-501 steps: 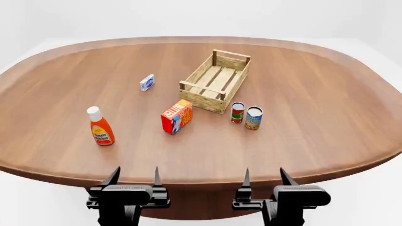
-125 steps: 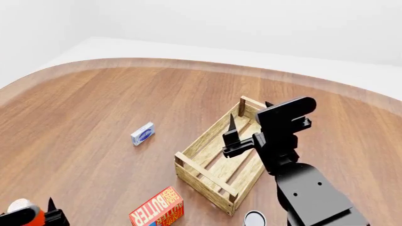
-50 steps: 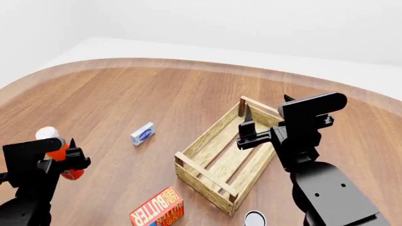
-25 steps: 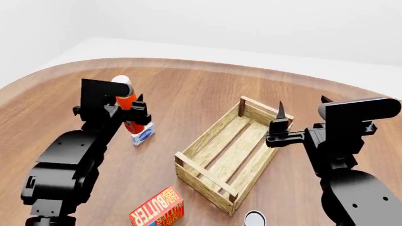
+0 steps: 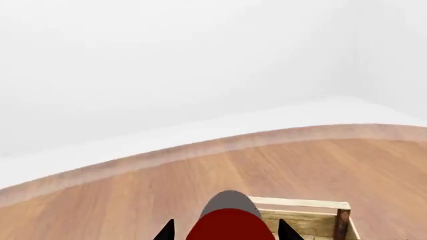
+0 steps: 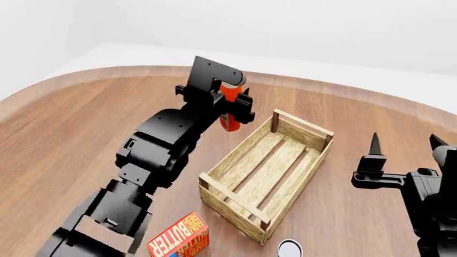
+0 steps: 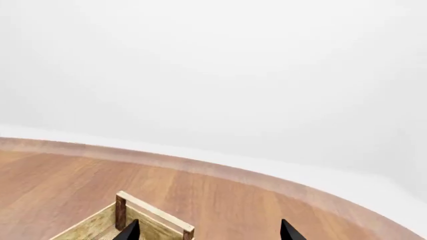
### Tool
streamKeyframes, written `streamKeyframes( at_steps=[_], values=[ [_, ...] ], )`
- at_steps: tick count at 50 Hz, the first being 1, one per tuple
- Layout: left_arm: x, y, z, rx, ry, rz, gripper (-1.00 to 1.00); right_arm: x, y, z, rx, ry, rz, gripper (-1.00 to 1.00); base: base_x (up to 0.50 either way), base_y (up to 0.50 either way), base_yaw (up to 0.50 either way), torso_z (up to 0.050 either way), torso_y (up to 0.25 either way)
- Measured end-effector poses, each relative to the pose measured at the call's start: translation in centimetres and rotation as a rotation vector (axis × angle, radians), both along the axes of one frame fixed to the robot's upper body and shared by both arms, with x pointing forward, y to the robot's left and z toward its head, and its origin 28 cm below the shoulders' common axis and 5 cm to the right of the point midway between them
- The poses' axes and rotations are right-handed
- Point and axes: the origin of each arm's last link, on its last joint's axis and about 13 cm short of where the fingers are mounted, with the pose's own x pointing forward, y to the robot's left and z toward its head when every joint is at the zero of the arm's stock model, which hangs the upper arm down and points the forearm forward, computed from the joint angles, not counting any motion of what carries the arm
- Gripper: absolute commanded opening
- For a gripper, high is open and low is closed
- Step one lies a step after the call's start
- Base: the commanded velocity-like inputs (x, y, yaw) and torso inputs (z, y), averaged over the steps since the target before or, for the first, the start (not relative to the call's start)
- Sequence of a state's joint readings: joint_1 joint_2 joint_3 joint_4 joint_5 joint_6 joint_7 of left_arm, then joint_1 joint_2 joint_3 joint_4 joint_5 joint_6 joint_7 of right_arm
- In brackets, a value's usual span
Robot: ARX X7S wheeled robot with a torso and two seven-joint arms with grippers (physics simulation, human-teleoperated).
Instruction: Pick up the ketchup, and put it in the wooden tray.
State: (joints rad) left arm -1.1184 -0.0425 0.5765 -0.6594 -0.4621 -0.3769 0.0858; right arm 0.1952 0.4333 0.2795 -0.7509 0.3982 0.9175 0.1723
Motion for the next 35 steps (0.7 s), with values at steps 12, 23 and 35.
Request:
streamKeyframes(
  at_steps=[12,23,35],
  values=[
    [-0.1,-4.6,0.3,0.002,-0.004,-0.120,-1.00,-1.4,-0.9,0.0,0.007,-0.002,-0.069,1.00,0.00,0.00,0.00,0.000,0.000],
    [-0.2,-5.4,0.6,0.008,-0.013,-0.102,-1.00,-1.9,-1.1,0.0,0.014,0.003,-0.128,1.00,0.00,0.00,0.00,0.000,0.001],
    [-0.5,-6.0,1.0,0.006,-0.018,-0.087,-1.00,-2.1,-1.2,0.0,0.021,0.007,-0.178,1.00,0.00,0.00,0.00,0.000,0.000]
  ],
)
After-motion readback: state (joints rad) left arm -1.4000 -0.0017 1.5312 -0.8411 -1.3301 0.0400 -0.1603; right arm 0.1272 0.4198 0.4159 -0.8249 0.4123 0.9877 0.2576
